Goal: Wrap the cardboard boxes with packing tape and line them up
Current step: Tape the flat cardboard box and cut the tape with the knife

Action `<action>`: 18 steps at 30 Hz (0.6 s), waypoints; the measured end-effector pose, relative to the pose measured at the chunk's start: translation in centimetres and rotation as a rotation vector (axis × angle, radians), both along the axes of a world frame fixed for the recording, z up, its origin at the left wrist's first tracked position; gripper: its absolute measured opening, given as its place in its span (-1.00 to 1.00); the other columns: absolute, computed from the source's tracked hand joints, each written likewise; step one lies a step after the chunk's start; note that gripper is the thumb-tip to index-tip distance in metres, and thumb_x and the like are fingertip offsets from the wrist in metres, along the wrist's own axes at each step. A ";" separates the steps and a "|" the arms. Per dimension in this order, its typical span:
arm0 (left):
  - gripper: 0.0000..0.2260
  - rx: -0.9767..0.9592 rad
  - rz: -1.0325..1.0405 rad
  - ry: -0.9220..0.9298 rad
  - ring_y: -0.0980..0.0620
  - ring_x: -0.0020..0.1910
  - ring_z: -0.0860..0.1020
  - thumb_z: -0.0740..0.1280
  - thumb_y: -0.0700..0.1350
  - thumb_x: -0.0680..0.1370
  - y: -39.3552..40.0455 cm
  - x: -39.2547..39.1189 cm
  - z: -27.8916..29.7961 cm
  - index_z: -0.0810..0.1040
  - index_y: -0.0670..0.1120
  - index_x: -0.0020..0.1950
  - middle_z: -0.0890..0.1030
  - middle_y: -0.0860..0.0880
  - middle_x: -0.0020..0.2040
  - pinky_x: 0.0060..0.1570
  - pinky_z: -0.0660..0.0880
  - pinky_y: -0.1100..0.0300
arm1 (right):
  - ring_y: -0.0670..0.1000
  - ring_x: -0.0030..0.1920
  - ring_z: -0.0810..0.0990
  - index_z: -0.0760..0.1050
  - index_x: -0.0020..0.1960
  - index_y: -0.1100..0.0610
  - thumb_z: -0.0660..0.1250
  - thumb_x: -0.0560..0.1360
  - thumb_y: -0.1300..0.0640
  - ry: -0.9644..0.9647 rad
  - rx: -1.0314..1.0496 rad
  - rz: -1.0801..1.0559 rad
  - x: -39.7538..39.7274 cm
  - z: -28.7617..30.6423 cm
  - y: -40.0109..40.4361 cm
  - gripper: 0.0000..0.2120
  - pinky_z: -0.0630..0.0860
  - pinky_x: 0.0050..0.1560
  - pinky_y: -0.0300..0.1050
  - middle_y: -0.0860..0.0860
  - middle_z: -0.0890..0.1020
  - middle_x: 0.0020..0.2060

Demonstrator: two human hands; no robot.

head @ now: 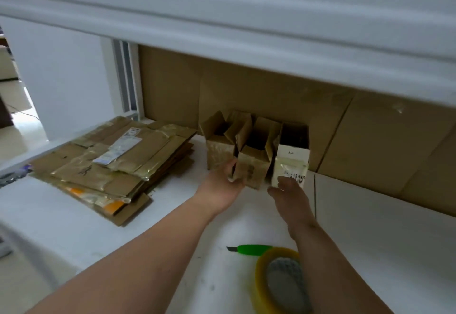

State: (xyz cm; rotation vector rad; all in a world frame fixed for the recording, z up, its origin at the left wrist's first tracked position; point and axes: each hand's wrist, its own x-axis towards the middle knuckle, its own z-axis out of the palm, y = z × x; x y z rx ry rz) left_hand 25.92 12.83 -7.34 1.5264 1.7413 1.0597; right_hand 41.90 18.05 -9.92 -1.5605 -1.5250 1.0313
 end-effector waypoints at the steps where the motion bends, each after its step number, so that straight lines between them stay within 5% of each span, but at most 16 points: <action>1: -0.61 0.002 0.036 0.054 -0.08 0.36 0.44 0.26 0.04 0.63 -0.2 -1.3 -0.1 0.39 0.13 0.47 0.47 0.01 0.39 0.23 0.39 0.14 | 0.07 0.06 0.48 0.46 0.32 0.11 0.28 0.58 0.16 -0.033 0.027 0.030 -1.0 0.3 -0.4 -0.68 0.40 -0.15 -0.10 0.08 0.53 0.14; 3: -0.52 0.006 0.124 0.169 -0.10 0.41 0.39 0.27 0.07 0.60 -0.7 -4.2 -0.4 0.32 0.10 0.52 0.40 -0.02 0.46 0.29 0.38 0.11 | 0.07 0.06 0.49 0.49 0.20 0.10 0.26 0.59 0.14 -0.107 0.059 0.087 -3.1 0.7 -1.3 -0.81 0.42 -0.07 -0.06 0.05 0.54 0.06; 8: -0.48 -0.083 0.262 0.463 -0.21 0.36 0.39 0.27 0.03 0.56 -3.3 -12.0 -0.8 0.31 0.08 0.53 0.40 -0.10 0.44 0.33 0.40 -0.07 | -0.05 0.14 0.47 0.41 0.42 0.02 0.26 0.60 0.05 -0.220 0.064 0.205 -9.4 0.3 -3.7 -0.61 0.32 0.06 -0.24 -0.03 0.46 0.38; 13: -0.42 -0.154 0.226 0.681 -0.13 0.53 0.17 0.20 -0.14 0.55 -6.0 -18.9 -1.1 0.21 0.08 0.57 0.24 -0.03 0.56 0.50 0.13 -0.11 | 0.06 0.41 0.38 0.38 0.45 0.04 0.26 0.59 0.04 -0.401 0.134 0.275 -16.7 -0.3 -5.9 -0.57 0.33 0.38 -0.10 0.01 0.42 0.42; 18: -0.39 -0.214 0.126 0.772 -0.07 0.60 -0.02 0.14 -0.17 0.58 -6.4 -23.3 -1.8 0.09 0.16 0.60 0.06 0.02 0.62 0.55 -0.08 -0.10 | 0.06 0.50 0.22 0.28 0.52 -0.02 0.26 0.59 -0.02 -0.538 0.222 0.325 -21.3 -0.5 -7.4 -0.48 0.23 0.48 -0.03 -0.04 0.29 0.52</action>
